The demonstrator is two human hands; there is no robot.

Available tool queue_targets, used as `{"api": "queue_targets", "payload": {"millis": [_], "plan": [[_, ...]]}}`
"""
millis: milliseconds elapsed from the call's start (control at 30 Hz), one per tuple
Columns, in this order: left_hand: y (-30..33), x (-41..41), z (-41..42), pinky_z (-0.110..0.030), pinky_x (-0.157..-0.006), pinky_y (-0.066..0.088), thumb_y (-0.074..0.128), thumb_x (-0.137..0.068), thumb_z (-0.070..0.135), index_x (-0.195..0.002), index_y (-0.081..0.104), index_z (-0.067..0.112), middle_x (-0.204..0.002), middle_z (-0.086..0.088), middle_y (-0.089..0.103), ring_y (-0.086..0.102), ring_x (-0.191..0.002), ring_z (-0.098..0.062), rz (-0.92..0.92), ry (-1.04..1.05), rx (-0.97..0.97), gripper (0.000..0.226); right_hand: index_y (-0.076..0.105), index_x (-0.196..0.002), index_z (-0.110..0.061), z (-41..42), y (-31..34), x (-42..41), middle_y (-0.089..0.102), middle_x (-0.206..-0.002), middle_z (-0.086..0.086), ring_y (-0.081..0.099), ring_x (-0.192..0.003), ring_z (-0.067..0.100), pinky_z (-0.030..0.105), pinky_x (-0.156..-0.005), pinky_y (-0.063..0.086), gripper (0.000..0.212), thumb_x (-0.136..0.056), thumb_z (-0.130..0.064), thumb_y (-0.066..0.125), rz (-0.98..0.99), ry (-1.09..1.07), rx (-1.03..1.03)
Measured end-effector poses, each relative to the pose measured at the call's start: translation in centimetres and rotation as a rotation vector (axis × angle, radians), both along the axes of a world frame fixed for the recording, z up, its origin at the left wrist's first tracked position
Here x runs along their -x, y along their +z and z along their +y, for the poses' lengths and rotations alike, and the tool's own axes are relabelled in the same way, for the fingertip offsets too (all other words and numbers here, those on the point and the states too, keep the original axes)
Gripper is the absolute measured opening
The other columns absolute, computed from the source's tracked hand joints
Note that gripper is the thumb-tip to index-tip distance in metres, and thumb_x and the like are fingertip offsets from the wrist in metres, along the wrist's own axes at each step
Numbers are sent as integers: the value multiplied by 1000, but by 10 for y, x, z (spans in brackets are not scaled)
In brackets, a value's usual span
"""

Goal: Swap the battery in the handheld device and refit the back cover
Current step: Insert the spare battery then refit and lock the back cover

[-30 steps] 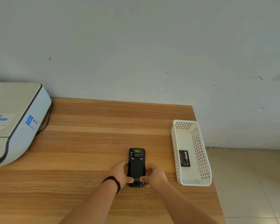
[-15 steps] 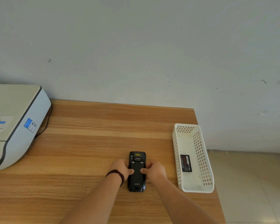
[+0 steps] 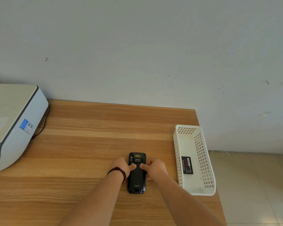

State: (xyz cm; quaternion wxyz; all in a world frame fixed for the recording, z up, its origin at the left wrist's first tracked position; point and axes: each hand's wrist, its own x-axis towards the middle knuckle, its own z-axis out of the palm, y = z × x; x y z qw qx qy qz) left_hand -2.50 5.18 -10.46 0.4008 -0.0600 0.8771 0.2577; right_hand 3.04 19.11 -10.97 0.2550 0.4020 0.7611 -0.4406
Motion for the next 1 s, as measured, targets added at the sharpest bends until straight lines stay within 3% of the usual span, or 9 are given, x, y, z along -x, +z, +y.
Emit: {"api": "queue_targets", "payload": {"millis": [100,233,400,567,767,1000], "plan": [[3,-1,-8,-32,-59,58,70,-83,39,-103,53,15,-96,-8,66,66,-83,-23,-100,121,-116,36,57,-93,-19,9,4,-4,70,-83,3,69,-71,16,33,-78,60,25,-83,-32,76,-14,33,27],[1,-3,-18,-32,-64,60,70,-86,25,-93,57,18,-95,-8,66,65,-87,-20,-143,146,-175,17,58,-98,-15,5,-1,-14,71,-83,5,71,-71,17,35,-76,61,30,-79,-23,80,-43,50,85],[-7,-7,-20,-30,-62,58,70,-85,24,-90,59,20,-91,-4,67,67,-82,-18,-81,121,-149,12,59,-98,-14,3,-5,-13,73,-91,6,74,-80,21,36,-76,62,27,-80,-18,78,-44,43,86],[-4,-6,-19,-38,-70,61,69,-85,25,-94,61,17,-92,-7,67,67,-84,-23,-36,44,-113,14,59,-99,-13,1,-5,-15,73,-91,6,73,-75,18,36,-74,62,26,-81,-17,78,-37,35,95],[-9,-16,-22,-29,-53,53,80,-75,21,-102,56,18,-95,-3,65,66,-83,-20,-86,64,-197,36,59,-112,-13,1,-5,-19,72,-92,5,72,-76,16,30,-70,62,36,-85,-30,74,3,-19,109],[-21,-17,-21,-40,-79,57,83,-67,22,-90,57,21,-88,0,67,66,-81,-18,-2,20,-154,34,59,-108,-13,-2,-6,-16,73,-92,6,73,-74,18,28,-68,60,27,-91,-32,67,-29,-14,57]]}}
